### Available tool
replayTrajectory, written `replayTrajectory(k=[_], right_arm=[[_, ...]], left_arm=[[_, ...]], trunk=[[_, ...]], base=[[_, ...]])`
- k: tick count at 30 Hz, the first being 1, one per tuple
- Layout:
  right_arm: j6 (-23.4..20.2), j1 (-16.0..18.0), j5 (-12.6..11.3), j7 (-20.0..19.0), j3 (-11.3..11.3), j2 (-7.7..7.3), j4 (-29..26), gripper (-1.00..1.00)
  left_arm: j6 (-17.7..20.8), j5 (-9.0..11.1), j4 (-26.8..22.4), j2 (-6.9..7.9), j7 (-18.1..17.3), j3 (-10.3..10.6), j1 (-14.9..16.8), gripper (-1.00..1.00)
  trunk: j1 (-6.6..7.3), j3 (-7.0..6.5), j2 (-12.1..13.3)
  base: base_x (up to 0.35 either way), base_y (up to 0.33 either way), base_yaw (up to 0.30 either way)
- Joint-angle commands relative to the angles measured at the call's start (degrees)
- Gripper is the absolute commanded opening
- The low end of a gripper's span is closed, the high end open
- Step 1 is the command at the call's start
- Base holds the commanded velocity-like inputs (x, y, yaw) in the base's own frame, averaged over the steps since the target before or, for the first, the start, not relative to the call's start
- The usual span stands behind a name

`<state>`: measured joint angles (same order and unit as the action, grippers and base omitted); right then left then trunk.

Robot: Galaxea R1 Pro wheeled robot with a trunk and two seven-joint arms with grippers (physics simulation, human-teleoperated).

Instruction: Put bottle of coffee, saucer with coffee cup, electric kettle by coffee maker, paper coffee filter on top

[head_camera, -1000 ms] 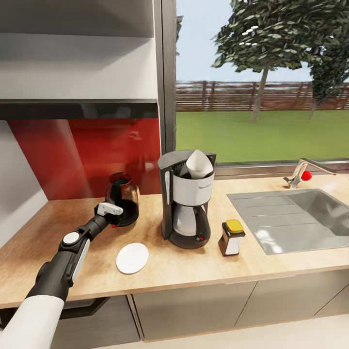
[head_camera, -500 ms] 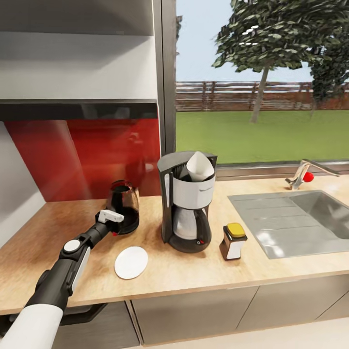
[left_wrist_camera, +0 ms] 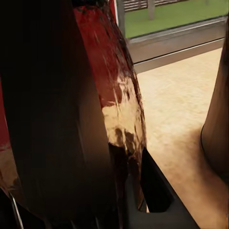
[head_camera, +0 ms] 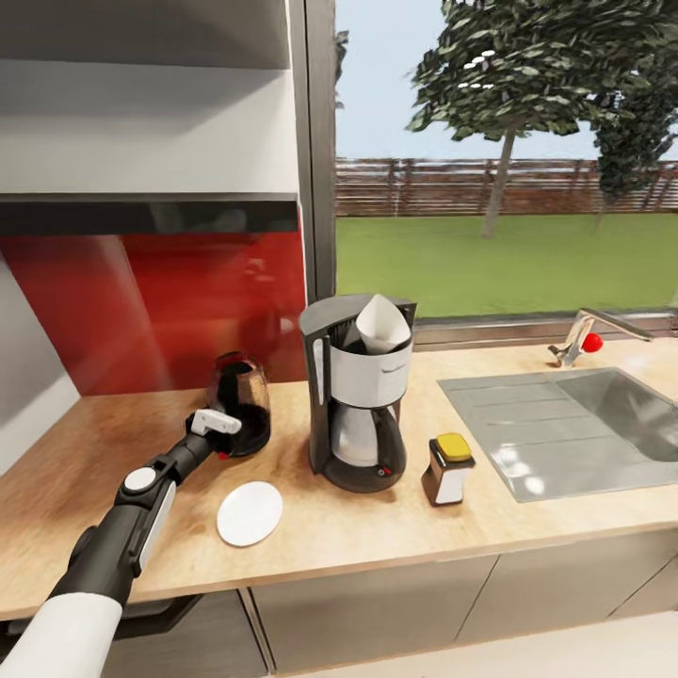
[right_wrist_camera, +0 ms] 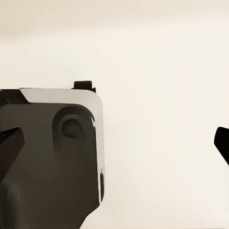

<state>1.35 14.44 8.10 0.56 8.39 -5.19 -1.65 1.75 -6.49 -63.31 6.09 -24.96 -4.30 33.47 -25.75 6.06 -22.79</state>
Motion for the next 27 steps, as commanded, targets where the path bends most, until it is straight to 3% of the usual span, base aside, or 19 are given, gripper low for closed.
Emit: replayTrajectory(k=[1, 19, 27], right_arm=[[0.1, 0.1, 0.6, 0.1, 0.5, 0.00, 0.1, 1.00], [0.1, 0.1, 0.6, 0.1, 0.5, 0.00, 0.1, 1.00], [0.1, 0.1, 0.6, 0.1, 0.5, 0.00, 0.2, 1.00]], left_arm=[[0.2, -0.2, -0.1, -0.03, -0.4, -0.2, -0.1, -1.00], [0.2, -0.2, -0.1, 0.15, -0.4, -0.3, -0.7, -1.00], [-0.1, -0.1, -0.5, -0.02, -0.4, 0.0, -2.9, -1.00]], trunk=[[-0.03, 0.10, -0.1], [-0.03, 0.07, -0.1], [-0.03, 0.07, -0.1]], base=[[0.000, 0.000, -0.222], [0.046, 0.000, -0.030], [0.010, 0.000, 0.000]])
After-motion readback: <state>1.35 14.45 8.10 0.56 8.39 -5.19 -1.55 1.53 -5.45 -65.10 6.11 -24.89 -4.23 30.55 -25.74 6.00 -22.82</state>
